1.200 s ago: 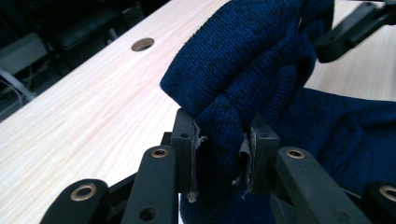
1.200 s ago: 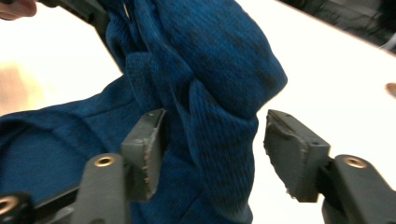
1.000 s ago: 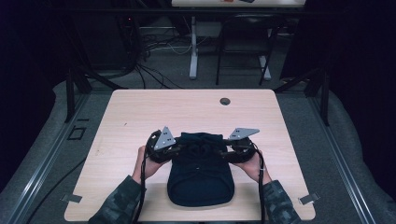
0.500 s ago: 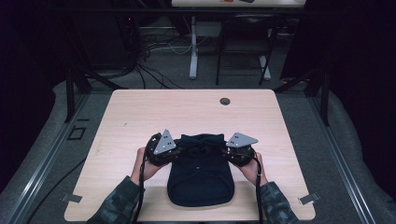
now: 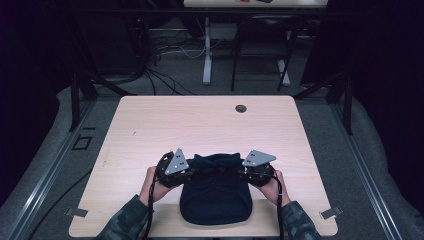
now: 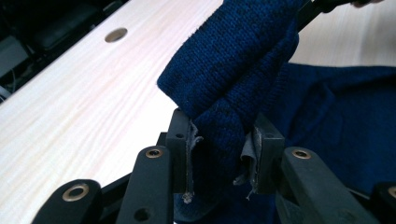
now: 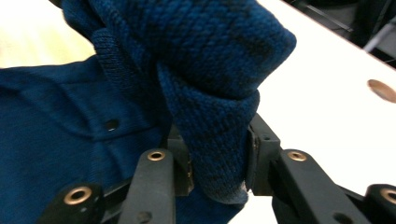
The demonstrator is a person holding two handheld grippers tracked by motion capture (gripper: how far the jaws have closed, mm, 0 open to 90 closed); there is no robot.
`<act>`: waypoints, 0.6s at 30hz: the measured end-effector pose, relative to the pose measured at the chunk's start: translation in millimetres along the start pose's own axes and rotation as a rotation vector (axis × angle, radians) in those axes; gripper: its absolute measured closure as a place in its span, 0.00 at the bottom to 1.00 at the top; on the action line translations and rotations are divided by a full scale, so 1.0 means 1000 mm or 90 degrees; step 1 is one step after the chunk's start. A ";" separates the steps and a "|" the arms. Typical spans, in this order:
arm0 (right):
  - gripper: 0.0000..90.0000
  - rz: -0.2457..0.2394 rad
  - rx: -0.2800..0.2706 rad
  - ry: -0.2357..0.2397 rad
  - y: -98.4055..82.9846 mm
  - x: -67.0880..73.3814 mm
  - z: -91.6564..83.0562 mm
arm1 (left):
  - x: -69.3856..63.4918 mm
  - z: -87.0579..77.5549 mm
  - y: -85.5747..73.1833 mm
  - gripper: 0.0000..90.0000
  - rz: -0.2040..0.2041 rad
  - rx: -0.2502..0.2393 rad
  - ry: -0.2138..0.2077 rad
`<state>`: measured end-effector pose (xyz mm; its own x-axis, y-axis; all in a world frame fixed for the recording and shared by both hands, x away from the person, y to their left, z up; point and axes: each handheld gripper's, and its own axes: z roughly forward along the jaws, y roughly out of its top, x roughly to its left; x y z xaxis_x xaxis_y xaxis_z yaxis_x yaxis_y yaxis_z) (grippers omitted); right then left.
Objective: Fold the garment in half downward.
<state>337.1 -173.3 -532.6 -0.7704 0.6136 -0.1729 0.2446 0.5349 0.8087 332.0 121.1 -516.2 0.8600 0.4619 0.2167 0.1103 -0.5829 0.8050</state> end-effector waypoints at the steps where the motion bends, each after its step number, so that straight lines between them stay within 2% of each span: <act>1: 0.74 -0.001 0.005 0.000 0.000 0.002 0.000 | -0.001 0.000 -0.002 0.75 -0.002 0.001 -0.002; 8: 0.74 -0.022 0.028 0.016 -0.003 0.011 0.000 | -0.012 -0.002 -0.012 0.74 -0.003 0.013 -0.022; 12: 0.67 -0.010 0.049 0.026 -0.007 0.012 0.001 | -0.017 -0.003 -0.014 0.74 -0.004 0.014 -0.029; 18: 0.70 -0.011 0.058 0.035 -0.016 0.015 -0.001 | -0.027 -0.001 -0.016 0.74 0.000 0.029 -0.052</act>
<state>321.3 -173.5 -547.0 -0.8050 0.5732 -0.1530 0.2821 0.5968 0.7512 306.6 119.0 -534.6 0.8977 0.4067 0.1693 0.1308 -0.6131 0.7791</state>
